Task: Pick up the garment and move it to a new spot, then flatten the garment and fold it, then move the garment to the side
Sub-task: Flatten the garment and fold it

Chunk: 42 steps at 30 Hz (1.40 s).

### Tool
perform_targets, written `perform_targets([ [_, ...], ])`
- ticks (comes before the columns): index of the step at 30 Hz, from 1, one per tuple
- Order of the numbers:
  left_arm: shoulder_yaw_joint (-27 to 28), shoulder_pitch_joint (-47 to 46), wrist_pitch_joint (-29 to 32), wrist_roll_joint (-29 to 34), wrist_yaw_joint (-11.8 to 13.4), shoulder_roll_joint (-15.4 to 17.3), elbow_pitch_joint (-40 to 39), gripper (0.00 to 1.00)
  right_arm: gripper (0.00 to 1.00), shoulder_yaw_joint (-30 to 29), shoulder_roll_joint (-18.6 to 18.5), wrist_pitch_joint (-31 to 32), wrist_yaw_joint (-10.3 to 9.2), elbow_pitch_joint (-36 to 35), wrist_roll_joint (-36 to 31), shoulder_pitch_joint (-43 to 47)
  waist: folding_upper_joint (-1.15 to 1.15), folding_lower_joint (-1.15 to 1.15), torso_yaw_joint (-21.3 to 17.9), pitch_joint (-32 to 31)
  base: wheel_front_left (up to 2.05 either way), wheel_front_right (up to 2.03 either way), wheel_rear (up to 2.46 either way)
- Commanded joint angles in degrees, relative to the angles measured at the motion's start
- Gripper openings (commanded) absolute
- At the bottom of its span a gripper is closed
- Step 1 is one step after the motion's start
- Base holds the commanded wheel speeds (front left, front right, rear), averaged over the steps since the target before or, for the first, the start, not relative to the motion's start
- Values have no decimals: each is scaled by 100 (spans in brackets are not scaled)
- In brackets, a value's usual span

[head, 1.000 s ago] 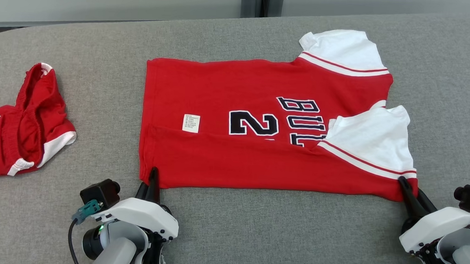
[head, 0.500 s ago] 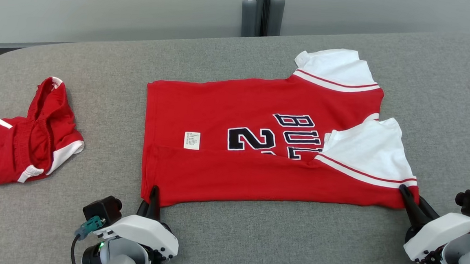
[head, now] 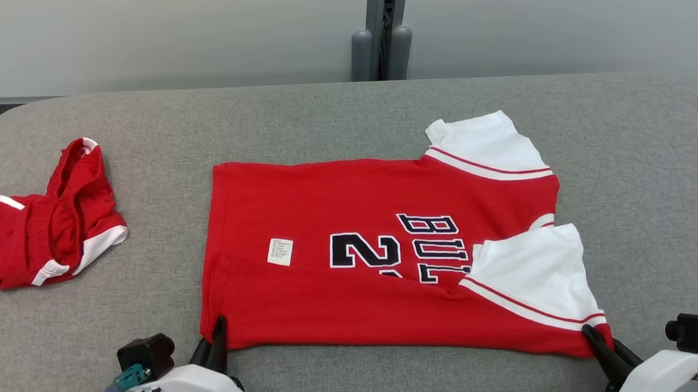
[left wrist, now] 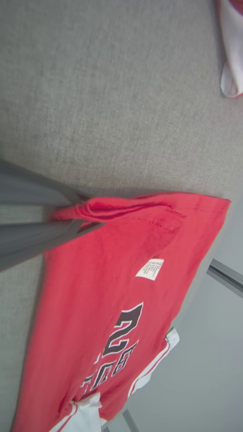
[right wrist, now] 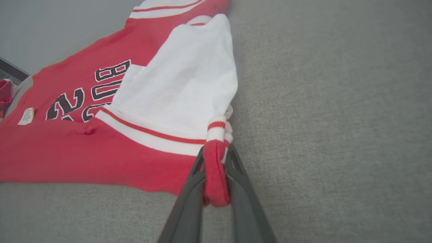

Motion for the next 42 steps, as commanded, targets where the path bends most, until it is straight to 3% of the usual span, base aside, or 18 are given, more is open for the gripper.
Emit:
perform_targets([
  [1, -2, 97, 17, 41, 66, 80, -93, 0, 0, -9, -109, 72, -4, -58, 51, 115, 0, 0, 5, -15, 0, 0, 0],
  [14, -148, 1031, 275, 79, 429, 368, -1254, 0, 0, -337, -501, 477, -4, -779, 107, 742, 0, 0, 65, -72, 0, 0, 0],
  [23, -209, 1286, 436, 89, 608, 461, -1616, 0, 0, -595, -431, 828, -3, -1002, 26, 1079, 0, 0, 129, -82, 0, 0, 0],
  [24, -196, 1273, 444, 82, 626, 470, -1618, 22, 0, -672, -411, 815, -3, -1015, 35, 1102, 0, 0, 136, -80, 0, 0, 0],
  [25, -180, 1258, 441, 79, 647, 484, -1604, 60, 41, -740, -408, 772, -3, -1023, 4, 1098, 0, 0, 139, -80, 0, 0, 0],
  [26, -169, 1244, 444, 82, 655, 497, -1587, 100, 97, -799, -398, 745, -3, -1037, -44, 1102, 0, 0, 138, -84, 0, 0, 0],
  [34, -63, 1256, 386, 166, 833, 667, -1653, 100, 100, -1278, -435, 777, -3, -1077, -358, 1128, 0, 0, 109, -105, 0, 0, 0],
  [42, 161, 526, 119, 712, 930, 1023, -2031, 100, 100, -2025, -403, 262, -3, -1088, -1192, 704, 0, 0, 150, -61, 0, 0, 0],
])
